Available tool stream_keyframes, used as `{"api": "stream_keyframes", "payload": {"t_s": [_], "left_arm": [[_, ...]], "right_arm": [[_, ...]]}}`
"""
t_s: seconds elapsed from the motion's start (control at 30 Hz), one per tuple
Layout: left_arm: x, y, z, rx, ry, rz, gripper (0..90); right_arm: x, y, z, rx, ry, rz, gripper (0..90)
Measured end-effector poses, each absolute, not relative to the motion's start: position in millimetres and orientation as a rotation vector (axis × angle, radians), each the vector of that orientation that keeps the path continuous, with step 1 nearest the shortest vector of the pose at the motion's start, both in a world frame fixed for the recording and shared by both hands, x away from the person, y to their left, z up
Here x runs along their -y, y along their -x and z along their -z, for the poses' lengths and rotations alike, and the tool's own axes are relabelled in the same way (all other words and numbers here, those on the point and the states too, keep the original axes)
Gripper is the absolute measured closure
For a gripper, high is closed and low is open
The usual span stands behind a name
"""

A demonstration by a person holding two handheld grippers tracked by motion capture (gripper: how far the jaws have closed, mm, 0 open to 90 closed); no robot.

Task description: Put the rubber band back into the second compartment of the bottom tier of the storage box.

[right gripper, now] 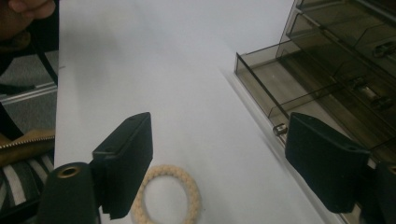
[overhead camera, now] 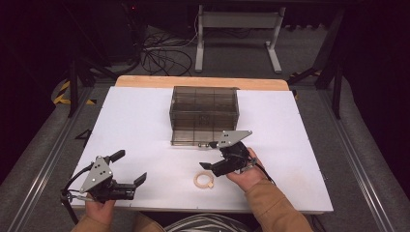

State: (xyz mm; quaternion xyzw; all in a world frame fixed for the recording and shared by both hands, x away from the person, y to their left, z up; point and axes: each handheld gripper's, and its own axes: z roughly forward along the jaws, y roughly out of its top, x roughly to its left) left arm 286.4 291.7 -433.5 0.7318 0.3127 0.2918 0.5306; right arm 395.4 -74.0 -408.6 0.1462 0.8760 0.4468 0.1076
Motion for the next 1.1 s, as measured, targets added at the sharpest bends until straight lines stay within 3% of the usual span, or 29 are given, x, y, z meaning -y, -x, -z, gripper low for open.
{"api": "stream_keyframes", "payload": {"t_s": [0.6, 1.1], "left_arm": [[-292, -287, 434, -0.753, -1.744, -0.689, 0.5], [-292, -287, 434, -0.751, -1.749, -0.694, 0.5]], "right_arm": [[59, -398, 428, -2.775, -0.436, -1.024, 55.0], [49, -399, 442, -2.849, -0.441, -0.881, 65.5]]}}
